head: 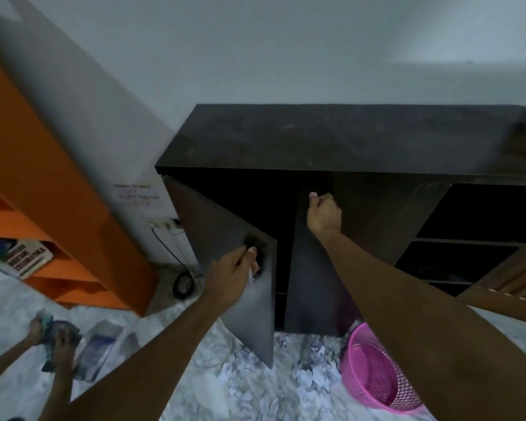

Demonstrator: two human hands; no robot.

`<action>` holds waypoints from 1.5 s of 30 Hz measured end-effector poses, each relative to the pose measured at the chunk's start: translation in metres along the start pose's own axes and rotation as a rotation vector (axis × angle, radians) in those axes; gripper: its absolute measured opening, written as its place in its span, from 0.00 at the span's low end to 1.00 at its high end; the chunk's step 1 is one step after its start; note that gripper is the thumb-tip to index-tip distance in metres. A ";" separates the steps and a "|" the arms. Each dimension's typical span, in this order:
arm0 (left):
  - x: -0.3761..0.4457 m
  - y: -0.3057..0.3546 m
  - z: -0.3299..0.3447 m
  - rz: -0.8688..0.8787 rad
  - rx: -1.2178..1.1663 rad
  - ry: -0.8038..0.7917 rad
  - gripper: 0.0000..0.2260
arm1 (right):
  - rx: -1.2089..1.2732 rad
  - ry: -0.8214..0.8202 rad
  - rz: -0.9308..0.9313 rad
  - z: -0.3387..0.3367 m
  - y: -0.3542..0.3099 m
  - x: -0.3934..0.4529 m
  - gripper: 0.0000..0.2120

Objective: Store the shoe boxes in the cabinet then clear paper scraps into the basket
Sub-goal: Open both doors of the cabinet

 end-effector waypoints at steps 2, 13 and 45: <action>-0.019 -0.010 -0.008 -0.015 -0.127 -0.005 0.25 | 0.003 -0.030 0.007 -0.001 0.001 0.001 0.20; -0.064 -0.043 -0.032 -0.166 -0.317 0.109 0.07 | -0.002 -0.057 0.013 -0.007 0.000 -0.014 0.20; -0.086 -0.118 -0.082 -0.209 -0.309 0.068 0.13 | 0.162 0.544 0.147 -0.170 0.105 -0.261 0.24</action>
Point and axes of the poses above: each hand's wrist, its own x-axis towards the middle knuckle, its own z-axis out of the palm, y = z × x, the point moved 3 cm from there along x, towards the middle knuckle, and after that the axes turned 11 degrees about x, right-handed, at the moved point
